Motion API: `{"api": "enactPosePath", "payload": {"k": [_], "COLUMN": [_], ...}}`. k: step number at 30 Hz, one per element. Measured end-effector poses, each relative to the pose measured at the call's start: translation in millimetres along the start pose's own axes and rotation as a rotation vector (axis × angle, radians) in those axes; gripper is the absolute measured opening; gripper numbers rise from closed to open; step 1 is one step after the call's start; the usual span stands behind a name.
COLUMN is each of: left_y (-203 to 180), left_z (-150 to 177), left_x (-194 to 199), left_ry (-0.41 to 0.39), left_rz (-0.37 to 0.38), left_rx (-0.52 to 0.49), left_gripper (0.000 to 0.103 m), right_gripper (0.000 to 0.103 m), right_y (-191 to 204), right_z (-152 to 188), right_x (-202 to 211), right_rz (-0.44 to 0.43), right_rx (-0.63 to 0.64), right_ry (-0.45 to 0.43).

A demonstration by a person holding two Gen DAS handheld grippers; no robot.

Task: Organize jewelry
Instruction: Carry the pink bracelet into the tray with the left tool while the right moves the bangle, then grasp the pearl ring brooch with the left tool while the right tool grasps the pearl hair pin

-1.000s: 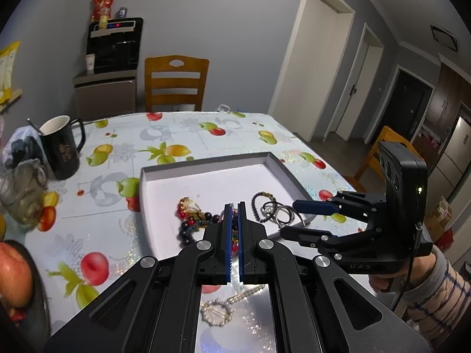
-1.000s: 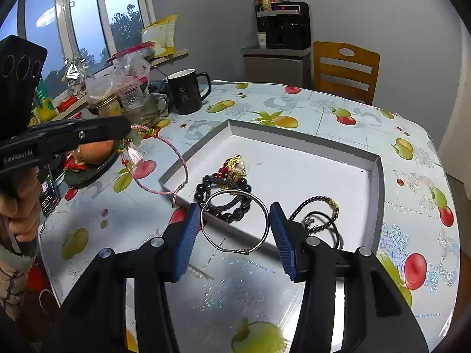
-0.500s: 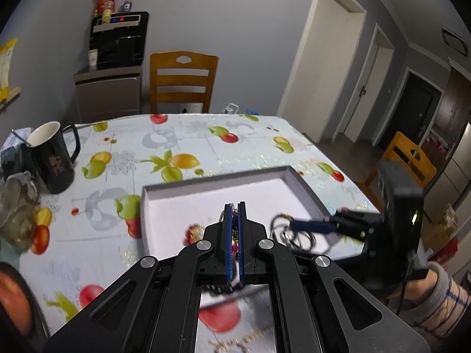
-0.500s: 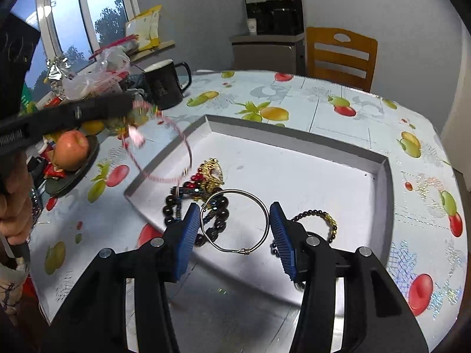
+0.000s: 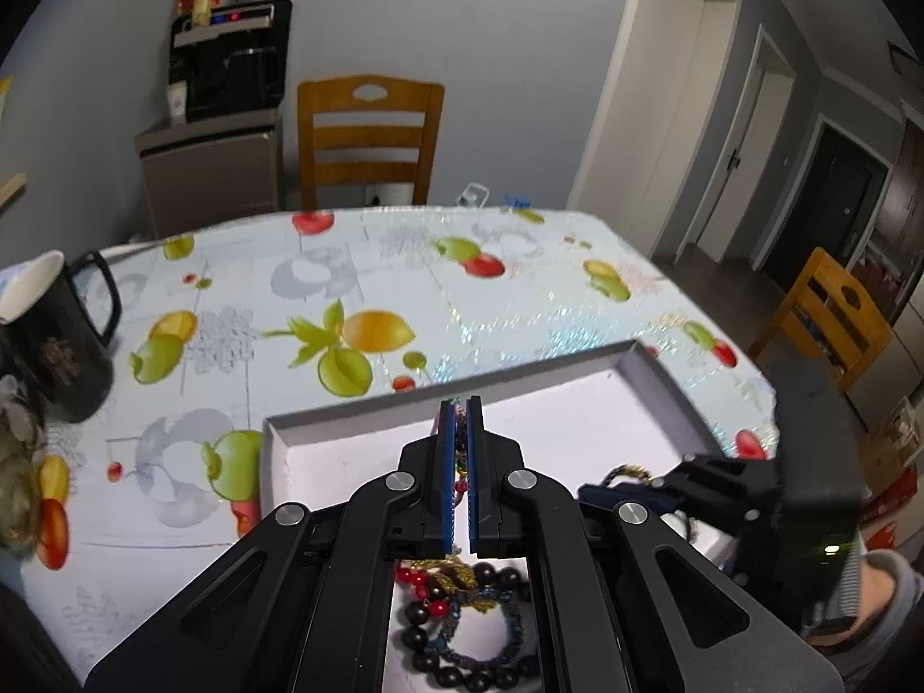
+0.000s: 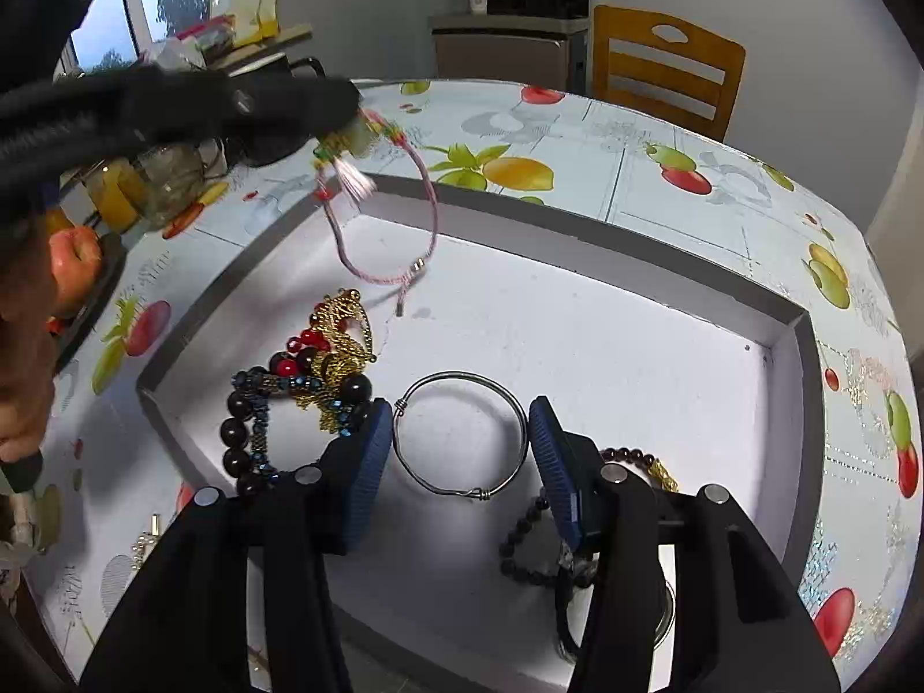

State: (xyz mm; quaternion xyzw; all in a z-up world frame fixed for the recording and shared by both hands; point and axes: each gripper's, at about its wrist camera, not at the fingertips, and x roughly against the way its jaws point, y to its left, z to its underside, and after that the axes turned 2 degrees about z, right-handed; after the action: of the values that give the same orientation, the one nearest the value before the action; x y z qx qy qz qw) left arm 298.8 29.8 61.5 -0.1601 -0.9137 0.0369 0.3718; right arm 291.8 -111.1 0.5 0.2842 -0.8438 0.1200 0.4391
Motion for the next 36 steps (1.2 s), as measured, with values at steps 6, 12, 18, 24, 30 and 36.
{"api": "enactPosePath", "payload": {"k": [6,12,18,24,30,36], "left_y": [13,18,16,12,10,12], "left_z": [15,29,44,57,76,95], "left_x": [-17,-23,-7,23,50,67], "left_ry": [0.052,0.087,0.055,-0.007,-0.033,-0.039], "left_rz": [-0.010,-0.038,-0.057,-0.060,-0.051,-0.055], "left_rx": [0.016,0.019,0.009,0.013,0.023,0.039], "left_gripper": [0.004,0.008,0.051,0.078,0.079,0.079], "right_gripper": [0.049,0.050,0.056,0.056,0.056,0.056], "right_y": [2,3,0,-2,6,18], "right_z": [-1,-1,1,10,24,38], "right_x": [-11,-15,-6,18,46,66], "right_rz": [0.008,0.006,-0.011,-0.023,-0.042,-0.064], "right_rx": [0.011,0.009,-0.022,-0.047,-0.045,-0.038], "right_ry": [0.036,0.045,0.019,-0.033,-0.083,-0.112]}}
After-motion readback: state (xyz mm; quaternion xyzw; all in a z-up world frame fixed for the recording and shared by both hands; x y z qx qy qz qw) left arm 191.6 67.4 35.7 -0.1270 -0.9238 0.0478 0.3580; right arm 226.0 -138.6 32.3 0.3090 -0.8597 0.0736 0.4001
